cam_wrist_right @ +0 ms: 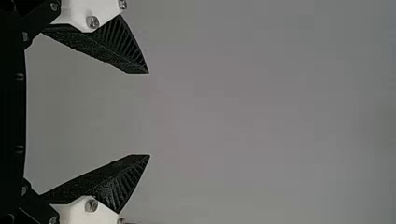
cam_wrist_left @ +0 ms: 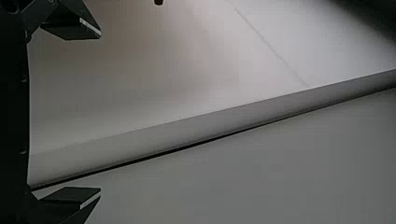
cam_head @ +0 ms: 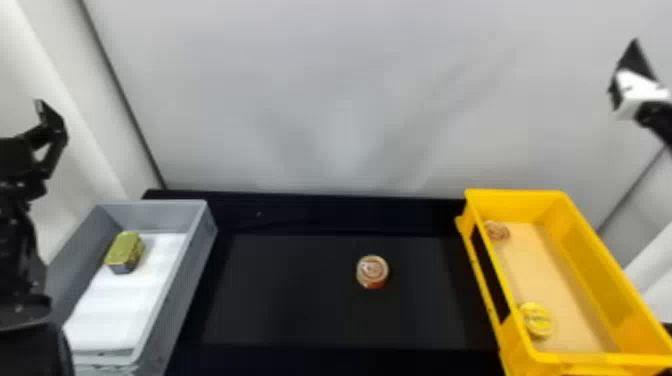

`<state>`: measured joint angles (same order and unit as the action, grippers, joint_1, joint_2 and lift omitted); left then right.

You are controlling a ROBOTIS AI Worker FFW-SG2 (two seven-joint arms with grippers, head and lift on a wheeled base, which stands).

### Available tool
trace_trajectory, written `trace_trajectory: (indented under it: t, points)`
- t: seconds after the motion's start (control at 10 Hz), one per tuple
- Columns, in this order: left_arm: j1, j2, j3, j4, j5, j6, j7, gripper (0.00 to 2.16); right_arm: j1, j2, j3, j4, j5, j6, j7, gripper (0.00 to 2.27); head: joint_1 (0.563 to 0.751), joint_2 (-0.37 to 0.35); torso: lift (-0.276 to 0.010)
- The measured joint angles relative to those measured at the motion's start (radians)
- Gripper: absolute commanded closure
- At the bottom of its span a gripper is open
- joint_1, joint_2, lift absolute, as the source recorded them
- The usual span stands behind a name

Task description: Pick up the round yellow can and place it in the yellow rectangular box

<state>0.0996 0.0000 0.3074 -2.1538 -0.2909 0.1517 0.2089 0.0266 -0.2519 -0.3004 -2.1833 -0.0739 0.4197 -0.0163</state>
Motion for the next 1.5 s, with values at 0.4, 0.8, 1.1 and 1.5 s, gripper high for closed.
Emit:
trace_trajectory:
  t: [0.4,0.8,1.1,1.5]
  points:
    - [-0.001,0.000,-0.003,0.001,0.001,0.003,0.000,0.10,0.027,0.006,0.184,0.014,-0.028,0.149,-0.101,0.19,0.694,0.014,-0.060]
    - [-0.001,0.000,-0.004,0.003,0.001,0.007,0.000,0.10,0.029,0.009,0.280,0.048,-0.062,0.277,-0.016,0.19,0.694,0.014,-0.060]
    - [-0.001,0.000,-0.003,0.003,0.001,0.008,0.000,0.10,0.046,0.011,0.335,0.095,-0.110,0.342,0.015,0.19,0.694,0.014,-0.060]
    - [-0.003,0.000,-0.005,0.006,0.001,0.009,0.000,0.10,0.046,0.017,0.414,0.131,-0.214,0.493,-0.038,0.19,0.694,0.014,-0.060]
